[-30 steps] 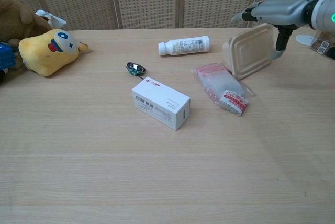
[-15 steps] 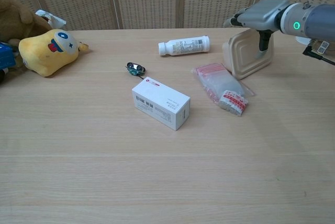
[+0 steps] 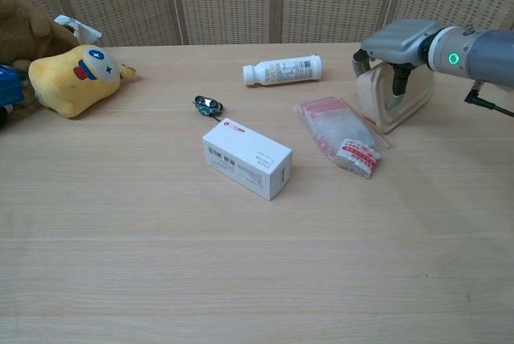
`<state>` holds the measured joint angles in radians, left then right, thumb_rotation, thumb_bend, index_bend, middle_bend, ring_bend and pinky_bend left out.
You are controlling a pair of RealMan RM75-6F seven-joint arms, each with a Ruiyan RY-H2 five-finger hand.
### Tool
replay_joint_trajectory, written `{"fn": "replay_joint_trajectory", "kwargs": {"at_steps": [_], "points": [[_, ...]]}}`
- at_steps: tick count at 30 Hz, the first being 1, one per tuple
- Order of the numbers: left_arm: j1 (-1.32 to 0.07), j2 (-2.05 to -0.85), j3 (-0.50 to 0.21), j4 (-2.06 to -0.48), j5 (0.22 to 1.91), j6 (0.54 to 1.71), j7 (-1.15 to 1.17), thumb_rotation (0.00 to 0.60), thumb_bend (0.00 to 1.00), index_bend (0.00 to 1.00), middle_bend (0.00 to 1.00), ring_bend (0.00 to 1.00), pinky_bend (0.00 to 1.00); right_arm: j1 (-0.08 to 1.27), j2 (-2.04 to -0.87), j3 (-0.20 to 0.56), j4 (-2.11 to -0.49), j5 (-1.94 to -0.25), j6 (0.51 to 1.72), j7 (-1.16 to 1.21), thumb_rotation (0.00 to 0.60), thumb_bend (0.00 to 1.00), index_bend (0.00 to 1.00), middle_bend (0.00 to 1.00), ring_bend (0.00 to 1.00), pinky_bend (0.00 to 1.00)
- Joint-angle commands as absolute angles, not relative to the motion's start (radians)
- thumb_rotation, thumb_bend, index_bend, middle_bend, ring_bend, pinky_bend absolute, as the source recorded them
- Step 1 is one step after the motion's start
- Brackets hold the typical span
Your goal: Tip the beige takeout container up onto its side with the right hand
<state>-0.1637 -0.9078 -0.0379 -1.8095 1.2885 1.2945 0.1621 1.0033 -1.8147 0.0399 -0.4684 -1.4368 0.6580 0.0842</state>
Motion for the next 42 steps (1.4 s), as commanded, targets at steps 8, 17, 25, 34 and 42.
{"fn": "replay_joint_trajectory", "kwargs": {"at_steps": [8,17,25,34,42], "points": [[-0.16,-0.903,-0.039,-1.814,1.289,1.3,0.156,0.6,0.08,0.0,0.0,0.0,0.0,0.98,-1.813,0.011,-0.394,-1.511,0.775,0.204,0.6,0.06,0.64,0.58,0.47,0.48],[-0.163,-0.897,-0.032,-1.827,1.315,1.295,0.135,0.6,0.08,0.0,0.0,0.0,0.0,0.992,-1.626,0.094,-0.664,-1.48,0.899,0.073,0.6,0.06,0.65,0.59,0.48,0.5],[-0.158,-0.869,-0.031,-1.839,1.35,1.302,0.072,0.6,0.08,0.0,0.0,0.0,0.0,0.988,-1.389,0.215,-1.161,-1.369,0.944,-0.245,0.6,0.06,0.65,0.59,0.48,0.5],[-0.15,-0.841,-0.031,-1.852,1.374,1.317,0.023,0.6,0.08,0.0,0.0,0.0,0.0,0.995,-1.268,0.309,-1.498,-1.218,0.97,-0.495,0.6,0.08,0.65,0.59,0.48,0.5],[-0.147,-0.83,-0.029,-1.857,1.388,1.322,0.002,0.6,0.08,0.0,0.0,0.0,0.0,1.003,-1.251,0.334,-1.603,-1.149,1.003,-0.585,0.6,0.08,0.65,0.59,0.48,0.5]]}}
